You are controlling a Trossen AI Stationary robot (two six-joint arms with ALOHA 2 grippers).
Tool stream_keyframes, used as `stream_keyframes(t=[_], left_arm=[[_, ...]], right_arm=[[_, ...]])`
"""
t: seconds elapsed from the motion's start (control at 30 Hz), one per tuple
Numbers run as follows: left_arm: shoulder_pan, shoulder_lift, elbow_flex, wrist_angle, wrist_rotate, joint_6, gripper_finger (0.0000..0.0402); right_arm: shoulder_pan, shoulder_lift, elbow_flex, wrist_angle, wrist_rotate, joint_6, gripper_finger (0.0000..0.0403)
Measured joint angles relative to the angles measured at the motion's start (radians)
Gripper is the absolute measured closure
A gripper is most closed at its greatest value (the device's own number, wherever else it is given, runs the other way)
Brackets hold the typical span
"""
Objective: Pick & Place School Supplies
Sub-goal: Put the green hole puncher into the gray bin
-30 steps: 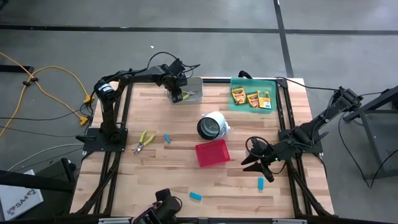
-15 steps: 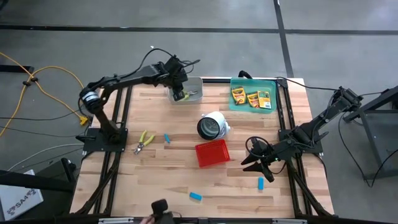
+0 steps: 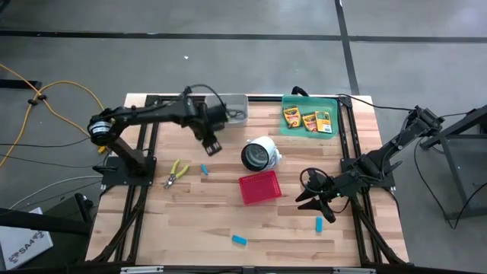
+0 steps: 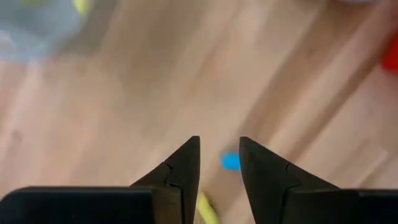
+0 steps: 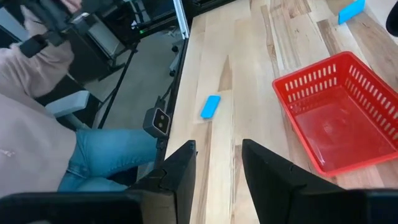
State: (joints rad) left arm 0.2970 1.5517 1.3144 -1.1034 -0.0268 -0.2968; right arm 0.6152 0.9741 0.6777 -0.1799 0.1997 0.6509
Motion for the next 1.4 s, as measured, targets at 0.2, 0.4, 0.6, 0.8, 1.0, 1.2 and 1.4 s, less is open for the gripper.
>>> stream_keyframes(t=[0.2,0.4,0.6,0.8,1.0,1.2,1.4], left_arm=[[-0.154,0.0,0.0,-0.092,-0.041,-0.165,0.0296],[-0.295,0.0,-0.011,-0.125,-0.076,-0.241,0.0296],[-0.398,0.0,-0.08,-0.159,-0.125,-0.296,0.0296],[-0.414,0.0,-0.216,-0.176,-0.14,-0.364,0.0299],[-0.414,0.0,-0.267,-0.179,-0.14,-0.389,0.0323],[-0.444,0.0,-0.266,-0.18,-0.14,-0.39,0.0328],[-0.465,0.0,-0.273,-0.16,-0.158,-0.362,0.0334]], right_arm=[[0.0,0.0,0.0,-0.001,-0.026,-0.026,0.028],[0.023,0.0,0.0,-0.015,-0.026,-0.027,0.028],[0.082,0.0,0.0,-0.019,0.003,-0.023,0.028],[0.124,0.0,0.0,-0.016,0.063,-0.016,0.028],[0.131,0.0,0.0,0.039,0.064,-0.016,0.028],[0.131,0.0,0.0,0.067,0.064,-0.015,0.028],[0.131,0.0,0.0,0.084,0.075,-0.015,0.028]])
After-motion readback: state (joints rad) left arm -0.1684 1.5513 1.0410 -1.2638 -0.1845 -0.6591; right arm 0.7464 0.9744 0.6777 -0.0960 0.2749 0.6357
